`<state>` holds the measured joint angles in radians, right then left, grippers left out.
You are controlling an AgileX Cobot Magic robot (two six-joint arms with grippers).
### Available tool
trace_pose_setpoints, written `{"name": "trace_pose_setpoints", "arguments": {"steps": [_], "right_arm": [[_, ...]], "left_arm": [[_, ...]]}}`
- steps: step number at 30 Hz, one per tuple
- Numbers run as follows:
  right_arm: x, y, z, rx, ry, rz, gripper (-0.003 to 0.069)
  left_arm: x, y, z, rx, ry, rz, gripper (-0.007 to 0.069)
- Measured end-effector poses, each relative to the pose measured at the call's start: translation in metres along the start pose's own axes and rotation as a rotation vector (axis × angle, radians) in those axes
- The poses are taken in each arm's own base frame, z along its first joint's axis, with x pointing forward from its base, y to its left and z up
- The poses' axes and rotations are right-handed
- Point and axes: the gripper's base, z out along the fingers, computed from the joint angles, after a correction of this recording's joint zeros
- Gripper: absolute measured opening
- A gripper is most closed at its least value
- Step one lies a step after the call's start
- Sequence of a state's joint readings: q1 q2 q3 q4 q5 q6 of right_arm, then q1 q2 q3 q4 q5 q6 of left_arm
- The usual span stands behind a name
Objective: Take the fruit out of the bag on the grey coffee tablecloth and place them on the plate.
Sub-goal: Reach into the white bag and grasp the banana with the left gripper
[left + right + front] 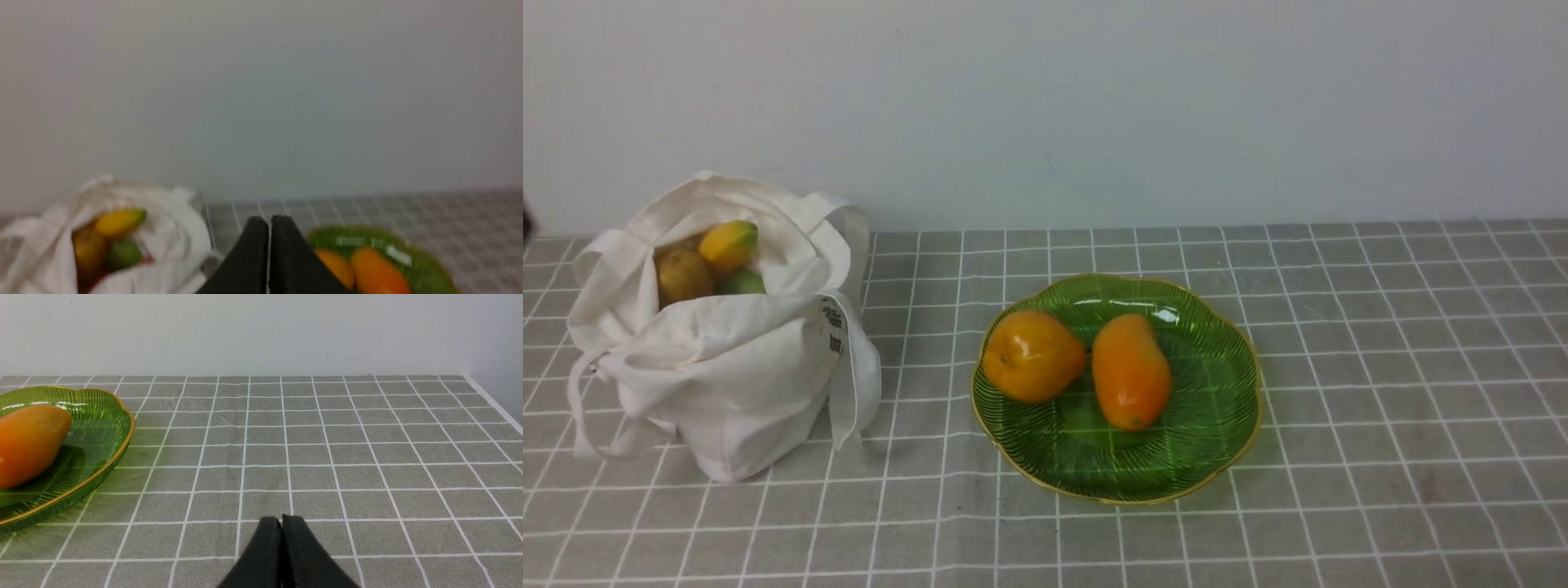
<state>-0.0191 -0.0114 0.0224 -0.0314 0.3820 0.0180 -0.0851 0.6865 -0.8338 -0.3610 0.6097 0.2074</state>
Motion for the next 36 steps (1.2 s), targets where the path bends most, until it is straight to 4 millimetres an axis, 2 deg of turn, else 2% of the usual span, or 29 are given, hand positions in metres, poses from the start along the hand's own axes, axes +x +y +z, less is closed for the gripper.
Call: {"name": "trace_pose_setpoints", "arguments": {"steps": [3, 4, 5, 6, 7, 8, 9, 11, 15, 17, 22, 25, 28, 32, 33, 34, 36], "right_arm": [[0.0, 0.0, 0.0, 0.0, 0.0, 0.0, -0.0015], [0.0, 0.0, 0.0, 0.0, 0.0, 0.0, -0.0015], [0.0, 0.0, 0.0, 0.0, 0.0, 0.0, -0.0015], [0.0, 0.0, 0.0, 0.0, 0.0, 0.0, -0.0015], [0.0, 0.0, 0.0, 0.0, 0.0, 0.0, -0.0015], [0.0, 0.0, 0.0, 0.0, 0.0, 0.0, -0.0015], [0.0, 0.0, 0.0, 0.0, 0.0, 0.0, -0.0015], [0.0, 0.0, 0.0, 0.0, 0.0, 0.0, -0.0015], [0.0, 0.0, 0.0, 0.0, 0.0, 0.0, -0.0015], [0.0, 0.0, 0.0, 0.0, 0.0, 0.0, -0.0015], [0.0, 0.0, 0.0, 0.0, 0.0, 0.0, -0.0015], [0.0, 0.0, 0.0, 0.0, -0.001, 0.0, -0.0015], [0.0, 0.0, 0.0, 0.0, -0.001, 0.0, -0.0015], [0.0, 0.0, 0.0, 0.0, -0.001, 0.0, -0.0015], [0.0, 0.0, 0.0, 0.0, -0.001, 0.0, -0.0015], [0.0, 0.0, 0.0, 0.0, -0.001, 0.0, -0.0015], [0.0, 0.0, 0.0, 0.0, -0.001, 0.0, -0.0015]], "left_arm": [[-0.01, 0.006, 0.038, -0.002, 0.218, 0.021, -0.0008], [-0.01, 0.007, 0.044, -0.004, 0.247, 0.024, -0.0008], [-0.011, 0.011, 0.06, -0.013, 0.316, 0.033, -0.0008], [-0.017, 0.018, 0.086, -0.032, 0.401, 0.05, -0.0008], [-0.022, 0.021, 0.093, -0.041, 0.416, 0.056, -0.0008], [-0.028, 0.027, 0.109, -0.056, 0.453, 0.053, -0.0008], [-0.028, 0.027, 0.109, -0.056, 0.453, 0.053, -0.0008], [-0.041, 0.048, 0.143, -0.099, 0.507, 0.032, -0.0006], [-0.049, 0.075, 0.18, -0.137, 0.564, 0.022, -0.0006], [-0.051, 0.084, 0.198, -0.13, 0.592, 0.053, -0.0006], [-0.038, 0.092, 0.24, -0.07, 0.666, 0.169, 0.0006], [-0.026, 0.098, 0.26, -0.059, 0.676, 0.203, 0.0062], [-0.021, 0.102, 0.27, -0.071, 0.663, 0.218, 0.0153], [-0.015, 0.111, 0.282, -0.102, 0.645, 0.288, 0.0346], [-0.014, 0.111, 0.284, -0.103, 0.646, 0.296, 0.0367], [-0.007, 0.116, 0.292, -0.104, 0.663, 0.324, 0.045], [0.0, 0.118, 0.297, -0.101, 0.681, 0.331, 0.0509]]}}
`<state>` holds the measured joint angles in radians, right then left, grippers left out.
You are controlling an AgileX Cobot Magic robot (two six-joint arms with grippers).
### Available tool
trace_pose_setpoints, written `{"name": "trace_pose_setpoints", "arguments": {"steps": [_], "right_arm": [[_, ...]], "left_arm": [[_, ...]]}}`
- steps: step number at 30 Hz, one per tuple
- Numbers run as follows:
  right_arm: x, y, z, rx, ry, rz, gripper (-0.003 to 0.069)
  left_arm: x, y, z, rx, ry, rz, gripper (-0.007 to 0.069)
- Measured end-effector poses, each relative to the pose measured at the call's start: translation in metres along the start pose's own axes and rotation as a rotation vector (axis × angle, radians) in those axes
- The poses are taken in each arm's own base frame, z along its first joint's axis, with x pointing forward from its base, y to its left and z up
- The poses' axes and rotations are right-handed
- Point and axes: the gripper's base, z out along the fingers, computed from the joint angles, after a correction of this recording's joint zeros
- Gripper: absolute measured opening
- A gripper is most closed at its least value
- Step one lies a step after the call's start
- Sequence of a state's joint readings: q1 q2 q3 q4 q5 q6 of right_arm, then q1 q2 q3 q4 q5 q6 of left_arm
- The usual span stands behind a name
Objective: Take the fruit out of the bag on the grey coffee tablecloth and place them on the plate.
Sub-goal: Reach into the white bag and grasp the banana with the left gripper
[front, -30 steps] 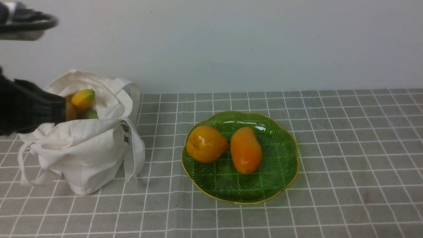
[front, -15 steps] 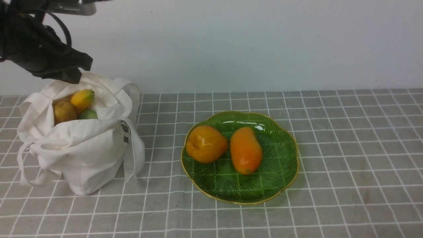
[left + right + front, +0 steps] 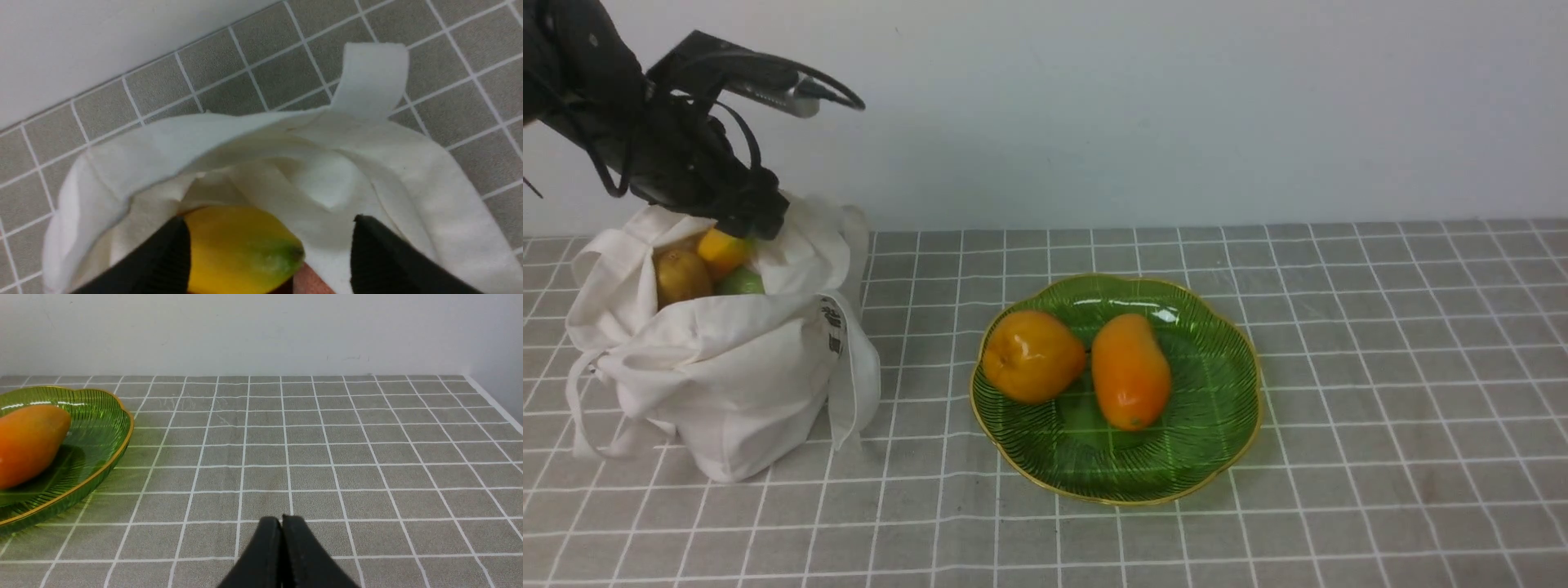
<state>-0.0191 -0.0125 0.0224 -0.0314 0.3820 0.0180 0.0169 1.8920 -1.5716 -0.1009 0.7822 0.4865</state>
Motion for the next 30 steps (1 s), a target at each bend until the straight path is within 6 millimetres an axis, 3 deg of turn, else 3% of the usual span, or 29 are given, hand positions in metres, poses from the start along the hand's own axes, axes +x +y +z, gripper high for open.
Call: {"name": "trace_pose_setpoints", "arguments": {"steps": [2, 6, 8, 12, 14, 24, 26, 30], "right_arm": [[0.0, 0.0, 0.0, 0.0, 0.0, 0.0, -0.0015], [0.0, 0.0, 0.0, 0.0, 0.0, 0.0, -0.0015], [0.0, 0.0, 0.0, 0.0, 0.0, 0.0, -0.0015], [0.0, 0.0, 0.0, 0.0, 0.0, 0.0, -0.0015], [0.0, 0.0, 0.0, 0.0, 0.0, 0.0, -0.0015], [0.0, 0.0, 0.0, 0.0, 0.0, 0.0, -0.0015], [0.0, 0.0, 0.0, 0.0, 0.0, 0.0, -0.0015], [0.0, 0.0, 0.0, 0.0, 0.0, 0.0, -0.0015]], "left_arm": [[0.003, 0.0, 0.011, 0.008, 0.023, 0.0, 0.0554], [0.004, 0.001, 0.019, -0.006, 0.028, 0.009, 0.0544], [0.003, 0.004, 0.019, -0.03, 0.021, 0.027, 0.0493], [0.002, 0.007, 0.018, -0.073, 0.013, 0.06, 0.0303], [0.002, 0.009, 0.018, -0.09, 0.009, 0.077, 0.0265], [0.001, 0.01, 0.022, -0.1, -0.001, 0.091, 0.0278], [0.001, 0.011, 0.022, -0.104, -0.001, 0.095, 0.0307], [0.002, 0.012, 0.025, -0.115, 0.008, 0.112, 0.0457]]}}
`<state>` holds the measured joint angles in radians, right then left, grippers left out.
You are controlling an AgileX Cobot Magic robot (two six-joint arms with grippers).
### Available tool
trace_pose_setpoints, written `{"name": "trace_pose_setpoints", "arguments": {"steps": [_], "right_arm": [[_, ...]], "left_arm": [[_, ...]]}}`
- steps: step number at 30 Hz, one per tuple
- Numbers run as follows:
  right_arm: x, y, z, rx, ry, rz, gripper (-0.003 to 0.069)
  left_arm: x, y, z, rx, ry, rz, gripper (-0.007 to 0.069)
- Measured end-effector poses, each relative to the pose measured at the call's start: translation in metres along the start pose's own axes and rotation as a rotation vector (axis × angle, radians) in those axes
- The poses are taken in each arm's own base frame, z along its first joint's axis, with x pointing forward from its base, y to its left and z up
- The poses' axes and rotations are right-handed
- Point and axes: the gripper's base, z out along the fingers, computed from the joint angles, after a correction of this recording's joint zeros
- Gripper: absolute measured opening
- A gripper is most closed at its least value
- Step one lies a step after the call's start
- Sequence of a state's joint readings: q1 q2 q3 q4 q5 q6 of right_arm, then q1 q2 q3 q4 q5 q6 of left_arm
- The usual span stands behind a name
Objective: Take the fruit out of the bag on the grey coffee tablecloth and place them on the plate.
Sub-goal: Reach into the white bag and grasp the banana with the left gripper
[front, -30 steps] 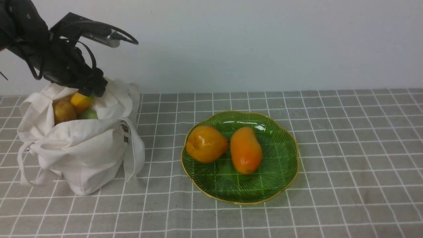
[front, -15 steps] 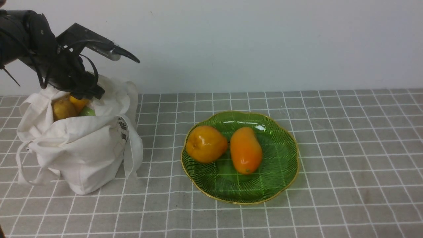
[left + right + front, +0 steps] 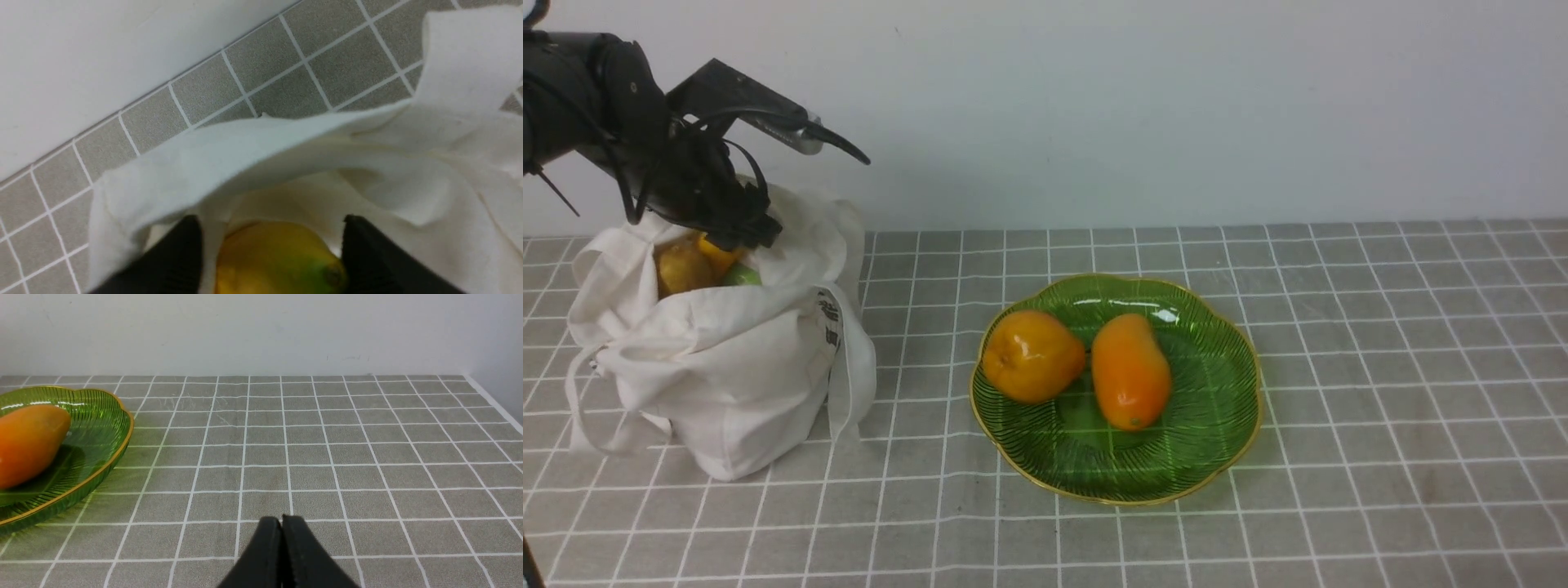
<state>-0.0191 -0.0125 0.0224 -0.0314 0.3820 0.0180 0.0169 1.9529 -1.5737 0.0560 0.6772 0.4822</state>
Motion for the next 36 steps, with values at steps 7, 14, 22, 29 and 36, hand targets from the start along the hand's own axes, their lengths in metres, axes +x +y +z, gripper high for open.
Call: {"name": "trace_pose_setpoints", "arguments": {"steps": [7, 14, 22, 29, 36], "right_arm": [[0.0, 0.0, 0.0, 0.0, 0.0, 0.0, -0.0015], [0.0, 0.0, 0.0, 0.0, 0.0, 0.0, -0.0015], [0.0, 0.0, 0.0, 0.0, 0.0, 0.0, -0.0015], [0.0, 0.0, 0.0, 0.0, 0.0, 0.0, -0.0015], [0.0, 0.0, 0.0, 0.0, 0.0, 0.0, -0.0015]], "left_arm": [[0.002, -0.002, 0.008, -0.006, 0.027, 0.035, 0.0459], [-0.003, -0.006, -0.021, -0.032, 0.053, 0.102, 0.0285], [-0.005, -0.007, -0.083, -0.04, 0.047, 0.096, 0.0285], [-0.003, 0.005, -0.139, -0.177, 0.001, 0.136, 0.0285], [0.009, 0.024, -0.149, -0.247, 0.006, -0.058, 0.0285]]}}
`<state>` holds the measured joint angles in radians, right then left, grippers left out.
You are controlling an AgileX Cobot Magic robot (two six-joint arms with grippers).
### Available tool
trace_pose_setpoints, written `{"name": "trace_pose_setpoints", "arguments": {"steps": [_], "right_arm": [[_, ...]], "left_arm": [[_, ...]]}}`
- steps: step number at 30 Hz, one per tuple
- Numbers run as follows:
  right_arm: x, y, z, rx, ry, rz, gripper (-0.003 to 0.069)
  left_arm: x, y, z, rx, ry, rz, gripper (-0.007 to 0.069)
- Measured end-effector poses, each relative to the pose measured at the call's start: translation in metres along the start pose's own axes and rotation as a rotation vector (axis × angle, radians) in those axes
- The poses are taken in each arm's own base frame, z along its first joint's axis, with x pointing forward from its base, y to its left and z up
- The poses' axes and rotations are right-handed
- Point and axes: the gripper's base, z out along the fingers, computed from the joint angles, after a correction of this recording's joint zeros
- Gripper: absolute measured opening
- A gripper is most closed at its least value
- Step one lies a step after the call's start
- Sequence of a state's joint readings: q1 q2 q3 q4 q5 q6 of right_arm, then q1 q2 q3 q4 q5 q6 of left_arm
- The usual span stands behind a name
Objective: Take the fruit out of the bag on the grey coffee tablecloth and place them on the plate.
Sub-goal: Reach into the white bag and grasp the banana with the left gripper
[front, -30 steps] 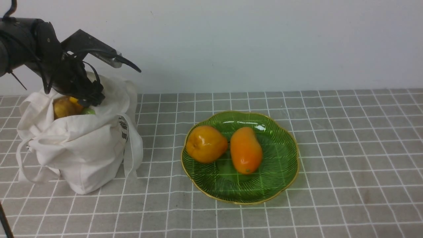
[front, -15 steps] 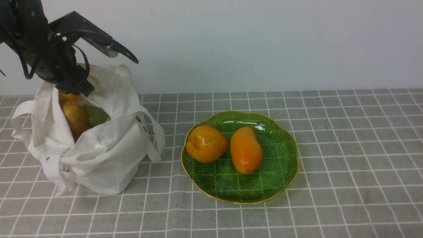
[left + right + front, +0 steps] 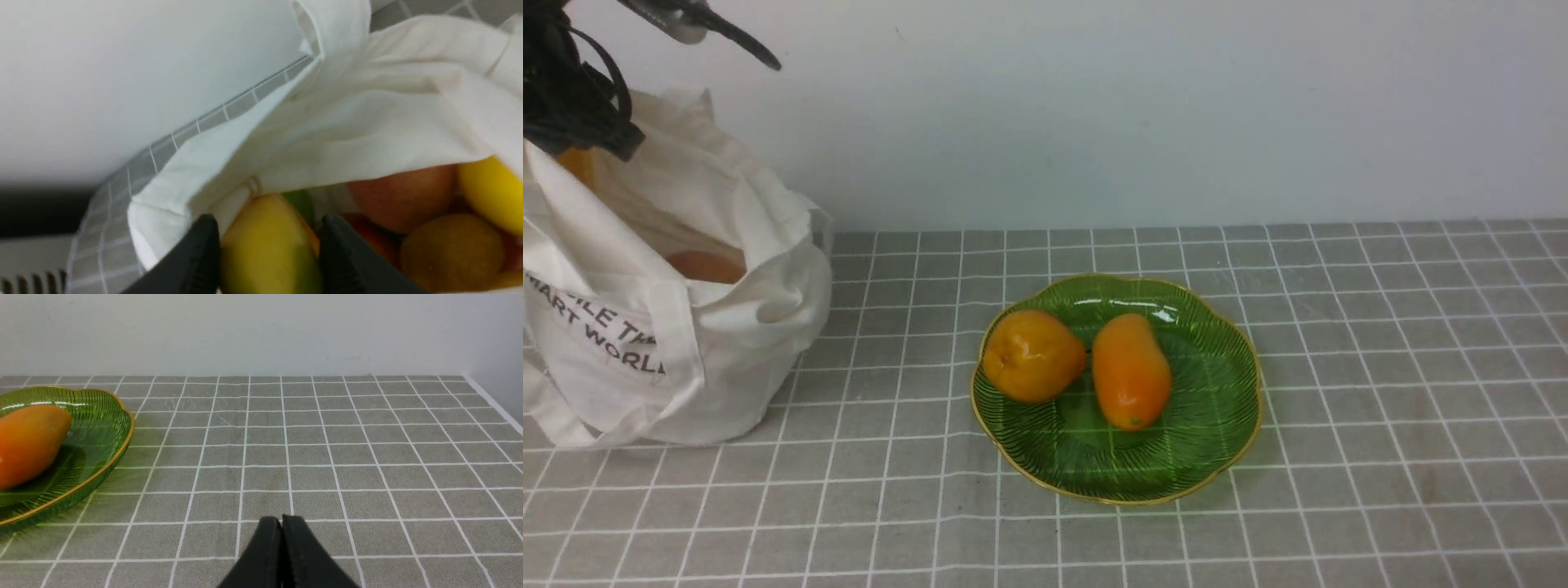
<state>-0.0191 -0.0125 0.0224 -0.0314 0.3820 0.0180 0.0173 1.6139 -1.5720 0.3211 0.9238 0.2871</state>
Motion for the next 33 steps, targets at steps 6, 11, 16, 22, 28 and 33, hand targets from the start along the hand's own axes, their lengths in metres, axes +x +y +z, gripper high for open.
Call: {"name": "trace_pose_setpoints", "arguments": {"steps": [6, 11, 16, 22, 28, 33], "right_arm": [[0.0, 0.0, 0.0, 0.0, 0.0, 0.0, -0.0015], [0.0, 0.0, 0.0, 0.0, 0.0, 0.0, -0.0015], [0.0, 0.0, 0.0, 0.0, 0.0, 0.0, -0.0015], [0.0, 0.0, 0.0, 0.0, 0.0, 0.0, -0.0015], [0.0, 0.0, 0.0, 0.0, 0.0, 0.0, -0.0015], [0.0, 0.0, 0.0, 0.0, 0.0, 0.0, -0.0015]], "left_arm": [[0.0, -0.022, 0.036, 0.189, 0.062, -0.168, 0.0284], [-0.001, -0.04, 0.059, 0.31, 0.113, -0.214, 0.0284], [-0.004, -0.042, 0.052, 0.358, 0.075, -0.229, 0.0284], [-0.014, -0.04, 0.018, 0.435, -0.047, -0.327, 0.0284], [-0.016, -0.045, 0.017, 0.49, -0.064, -0.31, 0.0283], [-0.006, -0.05, 0.043, 0.466, 0.053, -0.198, 0.0283]]}}
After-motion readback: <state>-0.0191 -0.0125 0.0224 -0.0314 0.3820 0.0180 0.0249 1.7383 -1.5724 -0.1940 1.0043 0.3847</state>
